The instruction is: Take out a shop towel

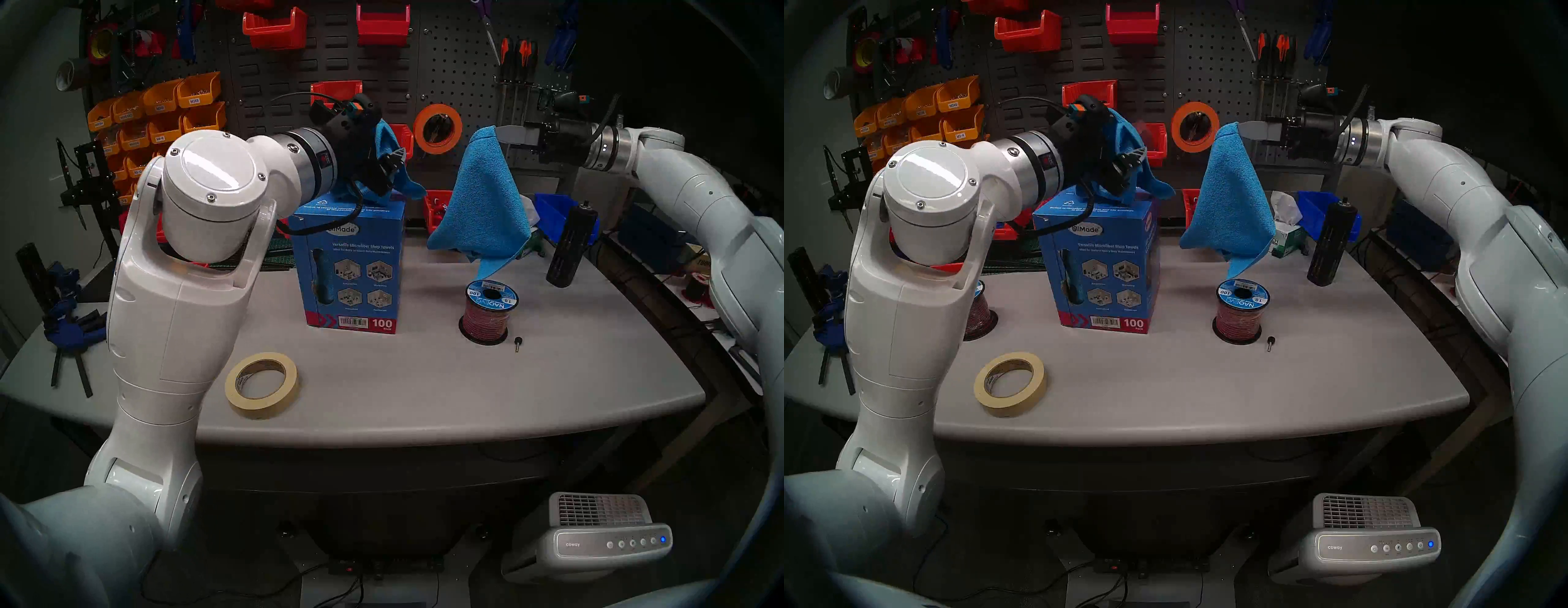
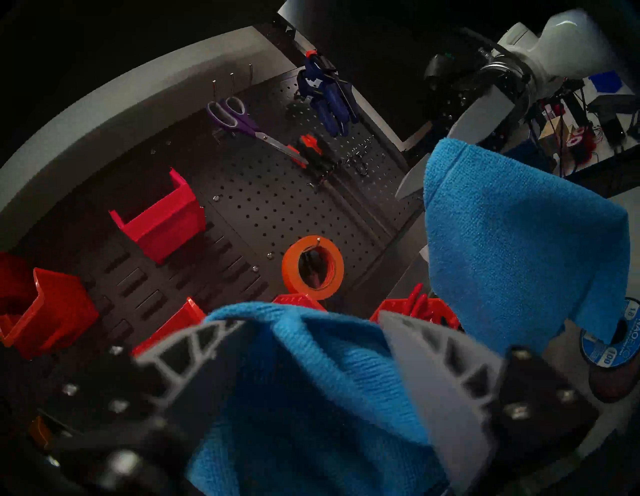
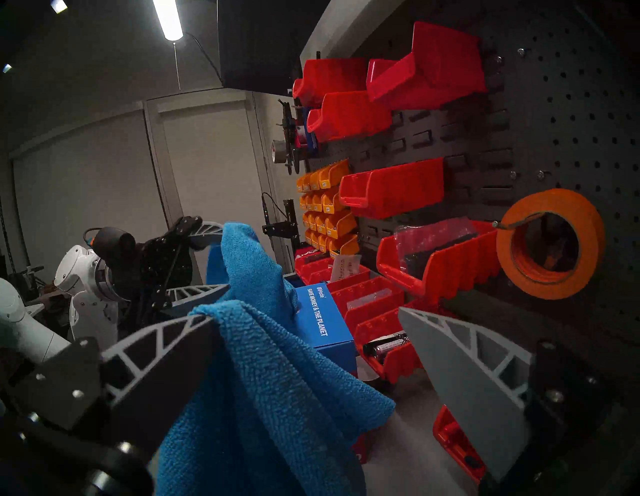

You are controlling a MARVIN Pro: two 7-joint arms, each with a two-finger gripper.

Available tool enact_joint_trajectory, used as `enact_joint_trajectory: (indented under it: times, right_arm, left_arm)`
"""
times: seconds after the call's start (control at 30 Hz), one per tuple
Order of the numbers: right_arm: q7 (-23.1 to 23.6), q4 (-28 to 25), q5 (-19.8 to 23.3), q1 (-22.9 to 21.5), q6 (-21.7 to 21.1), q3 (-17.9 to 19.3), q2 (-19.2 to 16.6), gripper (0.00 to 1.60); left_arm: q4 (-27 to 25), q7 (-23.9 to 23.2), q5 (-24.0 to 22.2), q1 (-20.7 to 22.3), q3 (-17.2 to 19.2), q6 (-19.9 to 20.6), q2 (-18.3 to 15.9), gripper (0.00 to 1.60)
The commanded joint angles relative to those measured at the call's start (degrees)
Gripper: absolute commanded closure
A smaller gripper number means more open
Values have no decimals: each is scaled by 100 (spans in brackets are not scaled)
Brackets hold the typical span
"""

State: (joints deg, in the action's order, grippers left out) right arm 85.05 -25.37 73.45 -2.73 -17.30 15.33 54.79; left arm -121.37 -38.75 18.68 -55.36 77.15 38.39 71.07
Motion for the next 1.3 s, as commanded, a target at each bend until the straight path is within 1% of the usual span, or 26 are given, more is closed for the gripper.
enact_joint_trajectory:
  times: [0.0, 0.03, 0.13, 0.17, 0.2, 0.23, 0.27, 0.3, 0.4, 0.53, 0.73, 0.87, 0.93, 0.97, 1.03, 1.1, 1.2, 1.23, 1.27]
  right_arm:
    - [-5, 67, 3, -312, -55, 73, 19, 0]
    - [-5, 78, -6, -313, -59, 72, 24, 0]
    - [-5, 125, -28, -322, -74, 74, 50, 0]
    - [-5, 132, -30, -323, -77, 75, 57, 0]
    - [-5, 146, -31, -327, -81, 78, 66, 0]
    - [-5, 160, -31, -332, -85, 79, 75, 0]
    - [-5, 174, -32, -335, -90, 79, 83, 0]
    - [-5, 191, -32, -340, -96, 79, 93, 0]
    - [-5, 226, -33, -341, -105, 78, 111, 0]
    - [-5, 267, -28, -342, -118, 81, 137, 0]
    - [-5, 327, -26, -336, -134, 81, 154, 0]
    - [-5, 360, -25, -334, -140, 84, 164, 0]
    - [-5, 373, -23, -333, -143, 85, 170, 0]
    - [-5, 379, -23, -332, -145, 85, 173, 0]
    - [-5, 390, -25, -330, -146, 85, 181, 0]
    - [-5, 395, -25, -331, -146, 85, 185, 0]
    - [-5, 407, -18, -348, -148, 96, 204, 0]
    - [-5, 410, -14, -355, -147, 101, 210, 0]
    - [-5, 412, -11, -361, -149, 106, 218, 0]
  left_arm:
    - [36, -302, 63, 772, 190, -105, -312, 0]
    - [-8, -335, 67, 677, 215, -129, -315, 0]
    - [44, -548, 72, 873, 178, -154, -381, 0]
    - [19, -583, 80, 800, 181, -176, -392, 0]
    - [67, -681, 78, 916, 139, -176, -434, 0]
    - [95, -758, 80, 982, 111, -180, -466, 0]
    - [101, -832, 94, 958, 92, -200, -502, 0]
    - [156, -939, 100, 1064, 48, -205, -548, 0]
    - [233, -1207, 97, 1083, -61, -231, -656, 0]
    - [373, -1604, 142, 1104, -212, -280, -889, 0]
    - [623, -2097, 247, 1368, -293, -379, -1183, 0]
    - [738, -2330, 315, 1545, -200, -466, -1280, 0]
    - [798, -2429, 332, 1704, -144, -496, -1297, 0]
    - [776, -2447, 350, 1653, -80, -523, -1300, 0]
    - [818, -2537, 367, 1839, -11, -552, -1325, 0]
    - [788, -2556, 380, 1774, 54, -577, -1331, 0]
    - [848, -2696, 432, 1982, 88, -639, -1426, 0]
    - [824, -2717, 444, 1910, 136, -665, -1435, 0]
    - [852, -2760, 451, 1995, 129, -680, -1451, 0]
